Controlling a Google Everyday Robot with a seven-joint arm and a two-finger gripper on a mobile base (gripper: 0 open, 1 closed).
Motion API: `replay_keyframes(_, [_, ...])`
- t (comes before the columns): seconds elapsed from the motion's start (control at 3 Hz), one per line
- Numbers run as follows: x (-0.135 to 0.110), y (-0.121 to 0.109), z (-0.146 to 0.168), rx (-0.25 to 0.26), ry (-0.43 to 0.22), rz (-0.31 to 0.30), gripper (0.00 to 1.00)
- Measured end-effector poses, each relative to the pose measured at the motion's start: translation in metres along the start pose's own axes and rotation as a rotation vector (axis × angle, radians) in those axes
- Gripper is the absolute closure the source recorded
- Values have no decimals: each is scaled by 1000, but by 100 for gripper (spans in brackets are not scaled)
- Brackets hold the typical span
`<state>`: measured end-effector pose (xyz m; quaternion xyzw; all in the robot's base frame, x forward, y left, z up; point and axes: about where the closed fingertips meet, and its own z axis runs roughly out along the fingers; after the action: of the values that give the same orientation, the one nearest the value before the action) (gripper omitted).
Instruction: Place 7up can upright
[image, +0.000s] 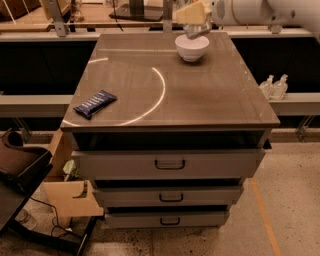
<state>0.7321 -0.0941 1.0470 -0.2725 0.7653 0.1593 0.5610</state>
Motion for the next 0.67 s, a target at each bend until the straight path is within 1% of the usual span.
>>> replay_keyframes(0.33, [59,48,55,-100,-64,16,100])
replay_keyframes(0.67, [70,92,98,-169,-156,30,100])
